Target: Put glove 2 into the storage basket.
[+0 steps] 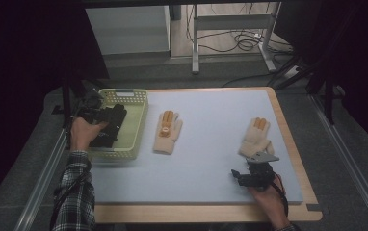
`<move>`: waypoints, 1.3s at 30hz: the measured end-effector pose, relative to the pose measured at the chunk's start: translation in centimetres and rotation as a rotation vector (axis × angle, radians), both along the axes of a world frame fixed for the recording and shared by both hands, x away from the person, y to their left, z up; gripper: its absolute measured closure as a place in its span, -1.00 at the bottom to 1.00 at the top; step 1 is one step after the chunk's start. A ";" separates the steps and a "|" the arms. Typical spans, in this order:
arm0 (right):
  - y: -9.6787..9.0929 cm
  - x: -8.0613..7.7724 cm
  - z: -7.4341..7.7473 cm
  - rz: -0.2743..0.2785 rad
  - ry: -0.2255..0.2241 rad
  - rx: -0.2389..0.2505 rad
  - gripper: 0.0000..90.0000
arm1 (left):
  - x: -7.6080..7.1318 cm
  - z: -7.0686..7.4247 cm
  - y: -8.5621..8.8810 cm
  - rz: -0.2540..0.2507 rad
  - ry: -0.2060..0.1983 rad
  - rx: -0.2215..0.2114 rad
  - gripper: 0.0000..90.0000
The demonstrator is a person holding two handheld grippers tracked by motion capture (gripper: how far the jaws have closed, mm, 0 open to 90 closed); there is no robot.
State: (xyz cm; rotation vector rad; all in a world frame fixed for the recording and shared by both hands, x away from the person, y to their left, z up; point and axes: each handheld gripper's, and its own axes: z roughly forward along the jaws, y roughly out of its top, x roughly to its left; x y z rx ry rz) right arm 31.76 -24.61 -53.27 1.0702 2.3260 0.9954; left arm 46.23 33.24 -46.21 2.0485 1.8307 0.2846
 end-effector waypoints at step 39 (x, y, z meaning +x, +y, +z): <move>0.0 0.0 0.0 -0.003 0.003 -0.004 -0.49 | -17.6 -0.3 -13.7 -0.611 -0.488 -0.150 -0.90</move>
